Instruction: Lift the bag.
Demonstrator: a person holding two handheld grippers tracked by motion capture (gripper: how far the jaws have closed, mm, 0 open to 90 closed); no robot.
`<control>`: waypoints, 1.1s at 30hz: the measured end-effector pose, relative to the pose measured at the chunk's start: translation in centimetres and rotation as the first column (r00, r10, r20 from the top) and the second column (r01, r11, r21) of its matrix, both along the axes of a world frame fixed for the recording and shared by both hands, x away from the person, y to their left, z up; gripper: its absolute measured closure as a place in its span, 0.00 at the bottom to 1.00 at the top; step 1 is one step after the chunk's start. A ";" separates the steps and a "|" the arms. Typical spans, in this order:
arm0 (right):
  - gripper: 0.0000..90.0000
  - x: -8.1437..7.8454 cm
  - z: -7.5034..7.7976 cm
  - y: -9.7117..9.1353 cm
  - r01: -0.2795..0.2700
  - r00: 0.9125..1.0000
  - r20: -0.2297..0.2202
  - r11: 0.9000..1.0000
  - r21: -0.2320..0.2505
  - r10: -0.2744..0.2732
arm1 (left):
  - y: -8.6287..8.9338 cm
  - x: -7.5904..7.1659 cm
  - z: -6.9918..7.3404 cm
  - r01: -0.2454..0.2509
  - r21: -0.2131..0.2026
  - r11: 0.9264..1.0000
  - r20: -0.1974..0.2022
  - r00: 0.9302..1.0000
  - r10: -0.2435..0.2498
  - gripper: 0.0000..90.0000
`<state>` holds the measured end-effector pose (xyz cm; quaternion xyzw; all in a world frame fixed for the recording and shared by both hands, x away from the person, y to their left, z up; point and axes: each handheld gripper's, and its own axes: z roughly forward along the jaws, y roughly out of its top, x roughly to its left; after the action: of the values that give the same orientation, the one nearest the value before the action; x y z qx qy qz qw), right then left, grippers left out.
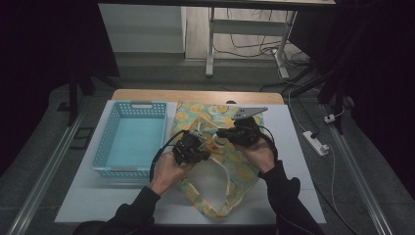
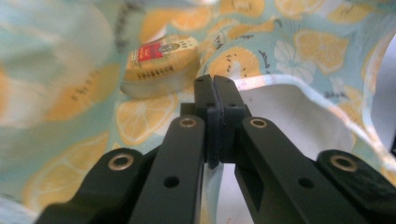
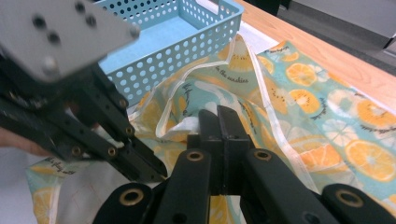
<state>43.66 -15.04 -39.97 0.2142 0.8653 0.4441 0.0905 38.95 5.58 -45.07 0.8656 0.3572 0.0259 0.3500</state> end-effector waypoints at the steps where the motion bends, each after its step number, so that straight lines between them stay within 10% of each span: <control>1: 1.00 0.0 0.2 0.0 -0.001 1.000 0.002 1.000 -0.004 0.001 | 0.2 0.1 0.4 -0.001 -0.014 1.000 -0.001 1.000 0.001 1.00; 33: 1.00 0.4 5.2 0.2 -0.043 0.998 0.040 0.999 0.026 0.042 | 3.6 3.2 8.3 0.043 -0.181 0.983 0.003 0.999 -0.043 1.00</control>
<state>44.07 -14.81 -34.75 0.1881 0.8616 0.4617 0.0951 42.11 9.20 -36.79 0.8377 0.3394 -0.0149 0.4275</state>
